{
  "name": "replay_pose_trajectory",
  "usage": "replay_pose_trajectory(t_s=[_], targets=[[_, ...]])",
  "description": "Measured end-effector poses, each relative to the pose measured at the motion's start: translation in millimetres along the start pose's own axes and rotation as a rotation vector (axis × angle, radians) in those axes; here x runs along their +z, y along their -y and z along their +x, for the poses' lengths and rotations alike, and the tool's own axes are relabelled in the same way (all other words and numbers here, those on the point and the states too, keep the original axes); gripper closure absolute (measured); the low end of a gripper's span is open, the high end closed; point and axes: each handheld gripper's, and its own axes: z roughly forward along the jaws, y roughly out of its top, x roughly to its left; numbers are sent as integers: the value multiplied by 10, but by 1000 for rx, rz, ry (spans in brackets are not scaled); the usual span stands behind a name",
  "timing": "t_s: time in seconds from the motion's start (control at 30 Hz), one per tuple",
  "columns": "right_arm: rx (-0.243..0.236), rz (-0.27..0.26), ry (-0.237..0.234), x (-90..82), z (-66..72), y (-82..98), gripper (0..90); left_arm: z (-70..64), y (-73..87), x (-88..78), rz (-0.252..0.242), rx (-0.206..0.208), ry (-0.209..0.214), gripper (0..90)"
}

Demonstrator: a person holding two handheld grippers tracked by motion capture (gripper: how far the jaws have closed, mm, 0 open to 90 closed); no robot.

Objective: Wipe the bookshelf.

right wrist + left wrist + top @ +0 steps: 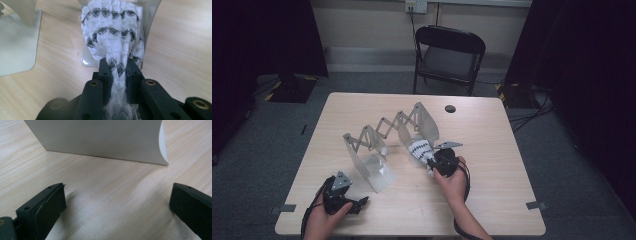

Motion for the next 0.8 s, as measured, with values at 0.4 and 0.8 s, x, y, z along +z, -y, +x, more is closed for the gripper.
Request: replay_pose_trajectory(t_s=[0.4, 0.8], targets=[[-61, -162, -44, -302, 182, -630, 780, -3, 0, 2, -2, -3, -1, 3], [-107, -80, -70, -9, 206, -513, 780, -4, 0, 3, -4, -5, 1, 3]])
